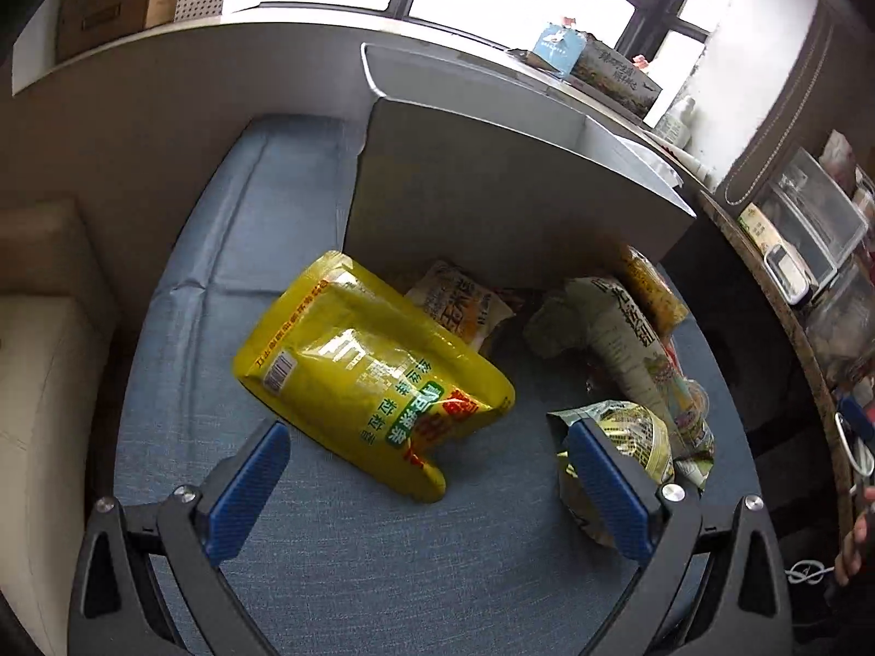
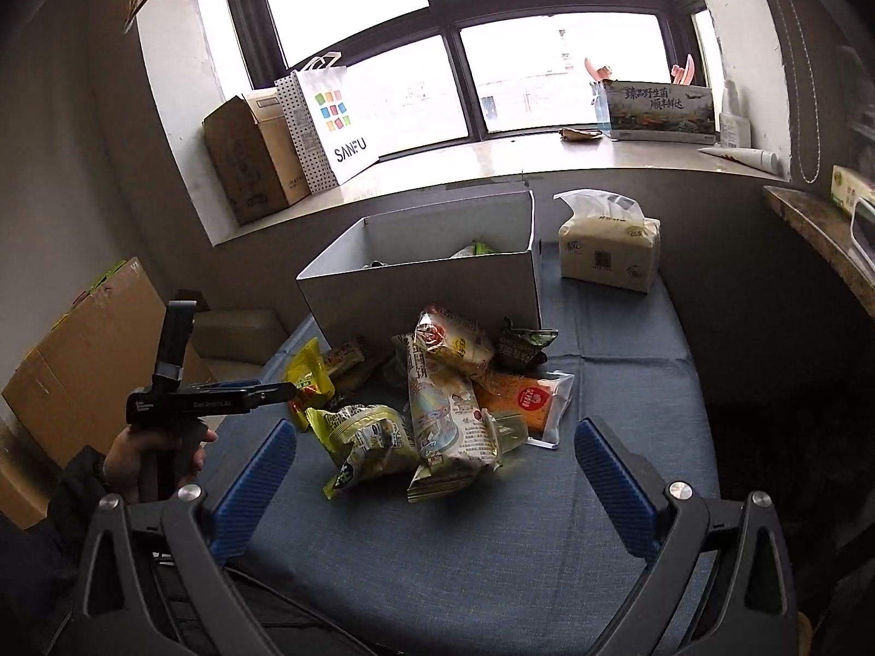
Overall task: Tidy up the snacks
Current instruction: 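Grasp the yellow snack bag with the left tool, then grasp the round Lay's bread pack with the right tool while the left tool lifts the yellow bag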
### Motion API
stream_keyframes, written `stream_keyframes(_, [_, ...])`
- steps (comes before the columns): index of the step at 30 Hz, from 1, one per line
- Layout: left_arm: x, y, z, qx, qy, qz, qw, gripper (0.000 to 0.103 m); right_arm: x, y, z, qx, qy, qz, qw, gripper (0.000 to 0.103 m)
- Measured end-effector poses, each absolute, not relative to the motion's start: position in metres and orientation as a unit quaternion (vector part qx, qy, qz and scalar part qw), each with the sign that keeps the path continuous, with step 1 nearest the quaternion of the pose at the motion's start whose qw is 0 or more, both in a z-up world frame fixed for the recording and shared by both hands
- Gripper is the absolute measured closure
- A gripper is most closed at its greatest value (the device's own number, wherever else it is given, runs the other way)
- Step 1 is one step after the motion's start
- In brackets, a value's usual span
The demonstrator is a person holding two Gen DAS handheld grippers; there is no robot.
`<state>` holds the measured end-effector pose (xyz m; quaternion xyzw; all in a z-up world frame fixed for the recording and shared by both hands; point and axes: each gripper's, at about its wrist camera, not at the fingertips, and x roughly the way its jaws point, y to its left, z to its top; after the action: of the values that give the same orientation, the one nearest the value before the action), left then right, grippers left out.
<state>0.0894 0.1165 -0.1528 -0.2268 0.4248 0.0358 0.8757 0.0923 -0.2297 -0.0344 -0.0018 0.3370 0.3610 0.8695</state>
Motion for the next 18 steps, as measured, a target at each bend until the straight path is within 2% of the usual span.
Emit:
stream_keyframes(5, [0.112,0.133,-0.171,-0.317,0.433,0.068,0.841,0.000,0.094,-0.228,-0.039,0.004,0.342,0.364,0.867,0.000])
stream_keyframes(12, [0.138,0.125,-0.184,-0.281,0.451,0.169,0.830,0.001,0.094,-0.233,-0.040,0.009,0.341,0.359,0.869,0.000])
stream_keyframes(13, [0.138,0.122,-0.185,-0.272,0.447,0.164,0.836,0.006,0.095,-0.234,-0.040,0.011,0.342,0.358,0.869,0.000])
stream_keyframes(14, [0.137,0.119,-0.185,-0.267,0.438,0.153,0.844,0.019,0.095,-0.235,-0.041,0.013,0.344,0.357,0.868,0.000])
stream_keyframes(15, [0.134,0.118,-0.184,-0.271,0.433,0.141,0.848,0.025,0.096,-0.236,-0.042,0.016,0.344,0.356,0.868,0.000])
stream_keyframes(16, [0.130,0.120,-0.184,-0.280,0.430,0.134,0.848,0.035,0.096,-0.236,-0.042,0.017,0.345,0.357,0.868,0.000])
stream_keyframes(17, [0.126,0.121,-0.183,-0.286,0.426,0.126,0.849,0.052,0.096,-0.237,-0.043,0.018,0.346,0.356,0.868,0.000])
stream_keyframes(18, [0.119,0.123,-0.182,-0.292,0.418,0.120,0.852,0.059,0.096,-0.237,-0.043,0.019,0.347,0.355,0.868,0.000])
